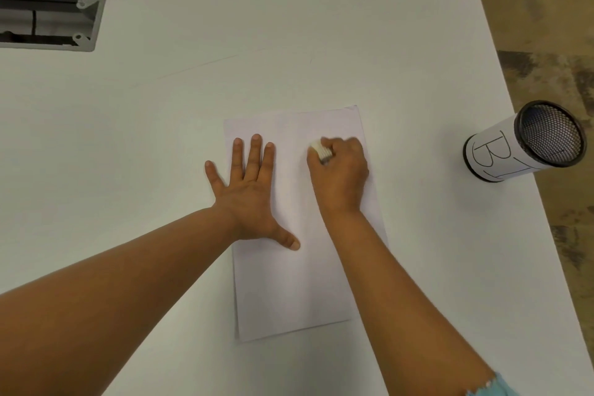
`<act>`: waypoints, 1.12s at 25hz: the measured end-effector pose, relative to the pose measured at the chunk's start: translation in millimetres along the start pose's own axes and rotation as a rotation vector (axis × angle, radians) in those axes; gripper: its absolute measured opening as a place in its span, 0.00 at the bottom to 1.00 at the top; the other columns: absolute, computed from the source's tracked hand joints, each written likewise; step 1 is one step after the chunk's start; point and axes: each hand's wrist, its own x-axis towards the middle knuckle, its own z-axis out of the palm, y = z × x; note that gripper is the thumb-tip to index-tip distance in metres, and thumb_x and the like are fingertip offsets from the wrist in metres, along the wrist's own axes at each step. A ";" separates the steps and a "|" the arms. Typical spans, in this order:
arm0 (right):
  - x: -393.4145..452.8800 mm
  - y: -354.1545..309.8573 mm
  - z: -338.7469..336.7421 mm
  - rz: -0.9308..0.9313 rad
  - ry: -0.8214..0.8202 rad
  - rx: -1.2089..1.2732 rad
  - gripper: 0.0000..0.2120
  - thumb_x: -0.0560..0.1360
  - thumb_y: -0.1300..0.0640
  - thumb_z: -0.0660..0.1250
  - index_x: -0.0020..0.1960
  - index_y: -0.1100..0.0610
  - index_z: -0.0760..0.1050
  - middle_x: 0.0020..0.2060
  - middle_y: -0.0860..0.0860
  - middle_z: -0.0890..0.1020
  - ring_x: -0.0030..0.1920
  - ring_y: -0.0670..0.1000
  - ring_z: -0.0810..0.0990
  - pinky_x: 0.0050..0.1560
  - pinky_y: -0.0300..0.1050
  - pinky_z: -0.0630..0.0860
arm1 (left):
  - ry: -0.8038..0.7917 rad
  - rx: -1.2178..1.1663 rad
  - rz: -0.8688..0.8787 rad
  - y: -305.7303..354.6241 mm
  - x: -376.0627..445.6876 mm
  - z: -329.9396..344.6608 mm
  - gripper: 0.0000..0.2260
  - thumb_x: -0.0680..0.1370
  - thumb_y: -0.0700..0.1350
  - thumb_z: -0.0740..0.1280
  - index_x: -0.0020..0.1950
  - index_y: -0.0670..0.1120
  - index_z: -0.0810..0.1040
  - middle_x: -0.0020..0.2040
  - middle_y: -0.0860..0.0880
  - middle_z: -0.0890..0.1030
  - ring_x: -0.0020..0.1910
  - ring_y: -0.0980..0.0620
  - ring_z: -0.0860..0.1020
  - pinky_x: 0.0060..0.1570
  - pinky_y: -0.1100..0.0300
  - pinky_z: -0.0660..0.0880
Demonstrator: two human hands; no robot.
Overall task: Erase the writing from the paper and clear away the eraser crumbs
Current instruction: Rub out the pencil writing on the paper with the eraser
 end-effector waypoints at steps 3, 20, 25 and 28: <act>23.5 -4.8 4.6 -0.028 -0.023 0.001 0.11 0.72 0.57 0.69 0.52 0.61 0.77 0.49 0.57 0.78 0.45 0.52 0.77 0.41 0.32 0.65 | 0.005 -0.003 -0.003 0.1 1.4 0.3 0.67 0.48 0.78 0.65 0.57 0.54 0.13 0.61 0.53 0.15 0.63 0.47 0.18 0.60 0.33 0.29; -13.4 -11.1 10.1 -0.140 -0.100 -0.016 0.11 0.71 0.57 0.69 0.50 0.61 0.78 0.45 0.56 0.78 0.41 0.53 0.78 0.39 0.36 0.66 | 0.024 0.005 0.004 -2.2 4.0 4.5 0.68 0.47 0.79 0.64 0.59 0.53 0.14 0.64 0.51 0.16 0.62 0.46 0.17 0.59 0.33 0.28; 27.3 1.2 -7.4 0.052 0.000 -0.007 0.11 0.70 0.57 0.70 0.50 0.61 0.78 0.48 0.58 0.79 0.45 0.56 0.79 0.41 0.34 0.65 | 0.011 -0.011 0.006 -1.4 2.4 2.2 0.67 0.47 0.78 0.65 0.56 0.54 0.12 0.60 0.54 0.14 0.60 0.48 0.16 0.57 0.35 0.26; 7.8 -9.9 3.3 -0.021 -0.026 -0.037 0.10 0.70 0.58 0.69 0.49 0.62 0.78 0.46 0.58 0.78 0.44 0.56 0.78 0.40 0.33 0.63 | 0.008 -0.006 0.000 -0.1 2.2 1.9 0.68 0.47 0.78 0.65 0.58 0.53 0.13 0.63 0.52 0.15 0.61 0.47 0.17 0.57 0.35 0.26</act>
